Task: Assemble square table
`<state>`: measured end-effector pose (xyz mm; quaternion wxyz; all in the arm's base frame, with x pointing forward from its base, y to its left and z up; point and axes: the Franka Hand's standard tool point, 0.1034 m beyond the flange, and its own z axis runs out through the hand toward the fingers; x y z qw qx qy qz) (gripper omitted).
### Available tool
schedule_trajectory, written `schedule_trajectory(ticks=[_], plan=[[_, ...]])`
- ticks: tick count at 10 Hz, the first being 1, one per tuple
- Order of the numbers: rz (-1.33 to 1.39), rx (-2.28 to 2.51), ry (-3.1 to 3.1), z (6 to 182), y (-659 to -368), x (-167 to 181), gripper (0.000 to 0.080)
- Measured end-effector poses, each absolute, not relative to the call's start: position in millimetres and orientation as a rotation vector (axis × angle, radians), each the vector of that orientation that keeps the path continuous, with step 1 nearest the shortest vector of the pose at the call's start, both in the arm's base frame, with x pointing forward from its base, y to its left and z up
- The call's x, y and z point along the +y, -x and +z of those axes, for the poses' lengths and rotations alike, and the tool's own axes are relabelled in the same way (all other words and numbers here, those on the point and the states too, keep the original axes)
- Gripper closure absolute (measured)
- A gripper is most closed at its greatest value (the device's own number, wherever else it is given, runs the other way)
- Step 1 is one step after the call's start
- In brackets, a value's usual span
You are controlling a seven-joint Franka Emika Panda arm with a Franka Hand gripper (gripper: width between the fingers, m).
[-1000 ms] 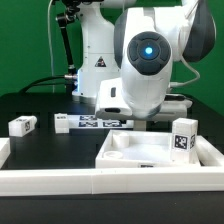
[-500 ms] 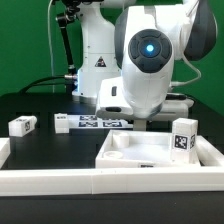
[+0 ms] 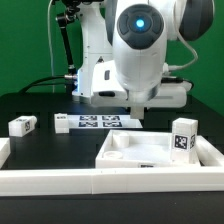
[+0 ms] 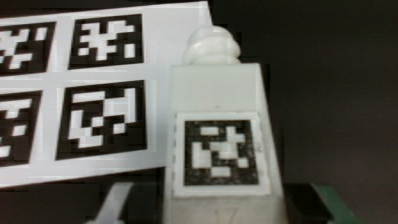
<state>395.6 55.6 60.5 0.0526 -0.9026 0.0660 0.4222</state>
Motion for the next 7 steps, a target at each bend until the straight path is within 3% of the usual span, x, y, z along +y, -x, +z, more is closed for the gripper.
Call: schedule_trajectory(ticks=[2,4,7], plan=[[1.219,0.217,2.755,85.9,-414,48,0.0509],[1.126,0.220,2.802,76.6,-416,49,0.0509],[0.782,0.187,2.896,93.8,-445,32,0.0509]])
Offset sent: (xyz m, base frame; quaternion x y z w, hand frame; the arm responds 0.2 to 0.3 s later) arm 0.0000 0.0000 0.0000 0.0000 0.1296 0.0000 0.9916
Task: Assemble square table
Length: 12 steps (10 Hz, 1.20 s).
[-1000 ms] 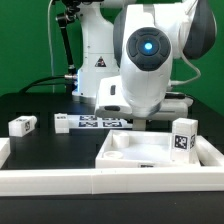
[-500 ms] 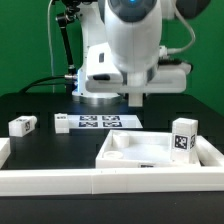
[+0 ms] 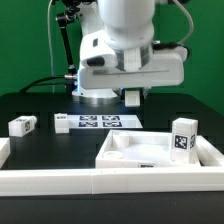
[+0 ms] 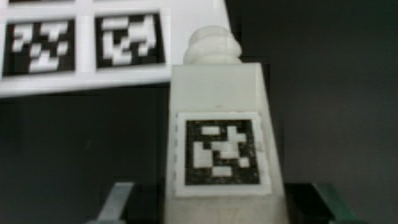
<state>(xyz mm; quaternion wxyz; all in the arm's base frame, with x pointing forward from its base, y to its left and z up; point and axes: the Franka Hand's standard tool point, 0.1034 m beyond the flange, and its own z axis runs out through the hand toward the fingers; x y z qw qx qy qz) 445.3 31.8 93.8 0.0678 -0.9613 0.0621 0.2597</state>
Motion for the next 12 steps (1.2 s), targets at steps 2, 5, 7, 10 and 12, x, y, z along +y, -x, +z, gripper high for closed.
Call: schedule_trajectory(ticks=[2,5,7,10,12], plan=[[0.622,0.194,2.935,103.9,-458,26,0.0509],[0.314,0.202,3.006,103.4,-468,25,0.0509],[0.112,0.174,3.045,100.6,-473,17,0.0509],[-0.150,0.170,3.063,119.4,-500,12,0.0509],[-0.399,0.171,3.076,122.4,-508,7,0.0509]])
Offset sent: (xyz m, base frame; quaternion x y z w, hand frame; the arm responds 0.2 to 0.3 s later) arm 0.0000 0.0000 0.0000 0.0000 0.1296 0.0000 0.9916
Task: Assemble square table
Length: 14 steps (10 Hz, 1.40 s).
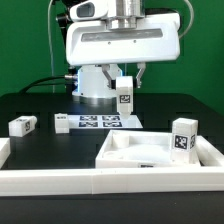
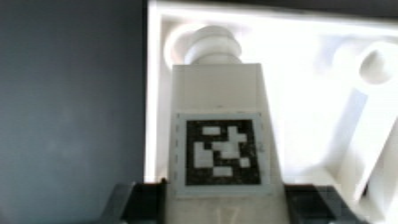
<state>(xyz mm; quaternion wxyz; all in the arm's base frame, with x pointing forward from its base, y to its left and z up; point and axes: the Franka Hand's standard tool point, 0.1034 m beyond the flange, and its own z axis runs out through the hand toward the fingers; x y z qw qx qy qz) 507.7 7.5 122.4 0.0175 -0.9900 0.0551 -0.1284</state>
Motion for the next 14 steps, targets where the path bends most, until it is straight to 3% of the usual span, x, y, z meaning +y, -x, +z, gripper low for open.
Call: schedule_trajectory(ticks=[3,6,9,14], plan=[[-0.744,0.140,3.094,121.5,-513,-9,0.0509],[-0.721,0.146,3.081,127.9,-535,-4,0.0509],[-0.742,0.128,3.078,123.4,-550,1,0.0509],[-0.732,0.126,3.080,118.6,-552,1,0.0509]])
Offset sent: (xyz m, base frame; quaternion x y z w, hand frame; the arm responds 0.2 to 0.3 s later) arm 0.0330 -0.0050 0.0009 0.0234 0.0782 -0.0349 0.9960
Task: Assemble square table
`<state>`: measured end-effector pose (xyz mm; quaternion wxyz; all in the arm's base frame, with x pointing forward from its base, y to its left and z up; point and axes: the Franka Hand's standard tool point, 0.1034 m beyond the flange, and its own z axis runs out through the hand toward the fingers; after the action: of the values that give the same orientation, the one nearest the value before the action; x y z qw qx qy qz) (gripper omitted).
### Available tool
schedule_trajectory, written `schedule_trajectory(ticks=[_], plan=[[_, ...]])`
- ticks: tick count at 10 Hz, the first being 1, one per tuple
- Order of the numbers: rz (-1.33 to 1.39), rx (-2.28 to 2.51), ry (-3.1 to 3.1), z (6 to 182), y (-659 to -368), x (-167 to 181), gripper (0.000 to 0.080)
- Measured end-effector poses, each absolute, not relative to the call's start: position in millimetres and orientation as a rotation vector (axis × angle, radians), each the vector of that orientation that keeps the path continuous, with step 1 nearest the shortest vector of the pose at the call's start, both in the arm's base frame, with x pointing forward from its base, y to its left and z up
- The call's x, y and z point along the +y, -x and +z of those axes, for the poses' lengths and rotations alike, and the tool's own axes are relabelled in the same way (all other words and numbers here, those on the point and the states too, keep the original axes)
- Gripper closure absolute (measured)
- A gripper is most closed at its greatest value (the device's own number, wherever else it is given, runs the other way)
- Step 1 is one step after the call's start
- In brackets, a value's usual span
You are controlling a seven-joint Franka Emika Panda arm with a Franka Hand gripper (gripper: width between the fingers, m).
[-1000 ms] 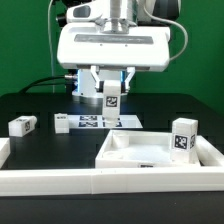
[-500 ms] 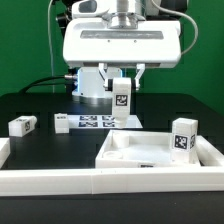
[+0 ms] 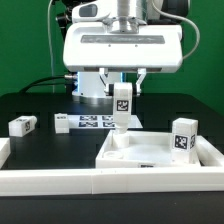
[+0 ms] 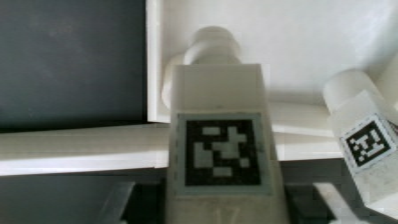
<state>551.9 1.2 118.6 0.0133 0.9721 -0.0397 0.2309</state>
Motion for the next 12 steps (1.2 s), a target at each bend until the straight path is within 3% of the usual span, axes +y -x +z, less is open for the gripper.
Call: schedule_trajectory(ticks=[5,12], plan=[[0.733,-0.188,-3.049,122.1,-580,-14,0.0509],[0.770,-0.180,-3.032,116.7,-589,-13,0.0509]])
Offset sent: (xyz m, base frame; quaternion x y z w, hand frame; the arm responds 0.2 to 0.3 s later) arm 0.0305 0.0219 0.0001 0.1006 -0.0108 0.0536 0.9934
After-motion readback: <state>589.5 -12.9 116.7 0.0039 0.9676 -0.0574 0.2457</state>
